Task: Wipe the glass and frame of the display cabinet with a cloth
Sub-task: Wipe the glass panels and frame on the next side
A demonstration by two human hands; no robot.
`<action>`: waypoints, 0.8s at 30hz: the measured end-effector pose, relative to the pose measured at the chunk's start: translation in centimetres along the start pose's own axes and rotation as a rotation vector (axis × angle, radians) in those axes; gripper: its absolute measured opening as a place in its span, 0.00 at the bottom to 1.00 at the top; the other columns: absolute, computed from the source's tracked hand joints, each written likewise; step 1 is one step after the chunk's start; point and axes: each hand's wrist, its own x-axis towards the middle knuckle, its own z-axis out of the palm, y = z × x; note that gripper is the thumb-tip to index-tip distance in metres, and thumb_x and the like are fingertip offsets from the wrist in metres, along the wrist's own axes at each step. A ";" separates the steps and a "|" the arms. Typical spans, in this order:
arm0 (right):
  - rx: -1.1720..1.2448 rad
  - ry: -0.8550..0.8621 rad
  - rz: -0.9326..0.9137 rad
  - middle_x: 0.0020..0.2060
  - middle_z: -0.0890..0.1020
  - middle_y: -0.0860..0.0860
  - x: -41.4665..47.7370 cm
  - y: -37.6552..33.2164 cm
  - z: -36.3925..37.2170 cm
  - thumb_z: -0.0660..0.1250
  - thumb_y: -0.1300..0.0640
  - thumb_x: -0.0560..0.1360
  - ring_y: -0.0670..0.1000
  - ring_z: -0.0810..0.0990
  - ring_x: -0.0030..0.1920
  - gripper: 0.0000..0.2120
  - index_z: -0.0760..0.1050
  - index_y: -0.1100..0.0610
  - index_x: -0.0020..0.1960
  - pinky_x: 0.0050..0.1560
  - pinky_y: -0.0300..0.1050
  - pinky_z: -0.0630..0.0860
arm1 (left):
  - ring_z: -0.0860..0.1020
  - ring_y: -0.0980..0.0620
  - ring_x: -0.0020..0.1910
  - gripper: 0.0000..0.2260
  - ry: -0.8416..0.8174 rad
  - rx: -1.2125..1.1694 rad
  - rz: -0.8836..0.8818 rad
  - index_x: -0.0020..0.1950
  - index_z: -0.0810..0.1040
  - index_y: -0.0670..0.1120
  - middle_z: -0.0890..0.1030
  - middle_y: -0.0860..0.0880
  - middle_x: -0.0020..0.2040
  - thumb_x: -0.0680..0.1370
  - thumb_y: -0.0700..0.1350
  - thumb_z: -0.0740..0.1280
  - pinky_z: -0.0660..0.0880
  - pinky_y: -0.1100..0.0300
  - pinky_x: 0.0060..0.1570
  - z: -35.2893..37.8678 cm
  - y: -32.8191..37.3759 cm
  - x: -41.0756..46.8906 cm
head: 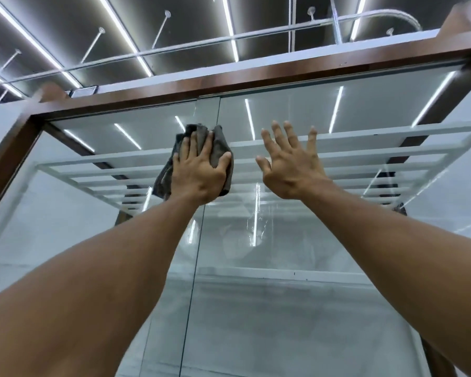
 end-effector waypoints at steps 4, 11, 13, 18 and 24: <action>-0.010 -0.013 -0.039 0.83 0.39 0.54 -1.5 0.4 -0.1 0.43 0.40 0.85 0.56 0.36 0.83 0.32 0.38 0.50 0.84 0.79 0.68 0.34 | 0.40 0.43 0.85 0.34 0.020 0.027 -0.004 0.86 0.42 0.57 0.41 0.44 0.86 0.83 0.68 0.46 0.36 0.42 0.82 0.8 2.2 -1.1; -0.007 -0.027 -0.082 0.83 0.39 0.51 -5.3 5.6 -0.4 0.43 0.38 0.85 0.54 0.35 0.82 0.30 0.38 0.44 0.83 0.80 0.63 0.34 | 0.36 0.44 0.84 0.35 -0.045 0.016 0.077 0.85 0.42 0.63 0.39 0.48 0.86 0.79 0.71 0.46 0.32 0.29 0.76 1.1 4.9 -2.3; -0.011 -0.030 -0.085 0.83 0.38 0.51 -6.4 6.6 -0.3 0.42 0.38 0.84 0.53 0.35 0.82 0.30 0.38 0.43 0.83 0.80 0.61 0.33 | 0.35 0.44 0.84 0.36 -0.053 0.048 0.195 0.84 0.40 0.62 0.38 0.48 0.86 0.79 0.71 0.44 0.33 0.31 0.77 1.5 6.3 -3.1; -0.005 -0.014 -0.068 0.83 0.40 0.51 -8.1 8.0 -0.5 0.41 0.36 0.83 0.53 0.36 0.83 0.31 0.39 0.42 0.83 0.80 0.62 0.33 | 0.37 0.45 0.84 0.33 -0.013 -0.028 0.053 0.85 0.41 0.59 0.40 0.47 0.86 0.83 0.68 0.48 0.35 0.34 0.79 2.3 8.7 -4.3; 0.044 0.021 0.051 0.84 0.40 0.52 -8.5 7.9 -0.6 0.46 0.42 0.85 0.54 0.36 0.83 0.30 0.40 0.44 0.84 0.80 0.63 0.33 | 0.37 0.45 0.84 0.33 -0.016 -0.003 0.170 0.85 0.42 0.59 0.39 0.47 0.86 0.84 0.68 0.49 0.34 0.35 0.79 2.9 12.2 -5.2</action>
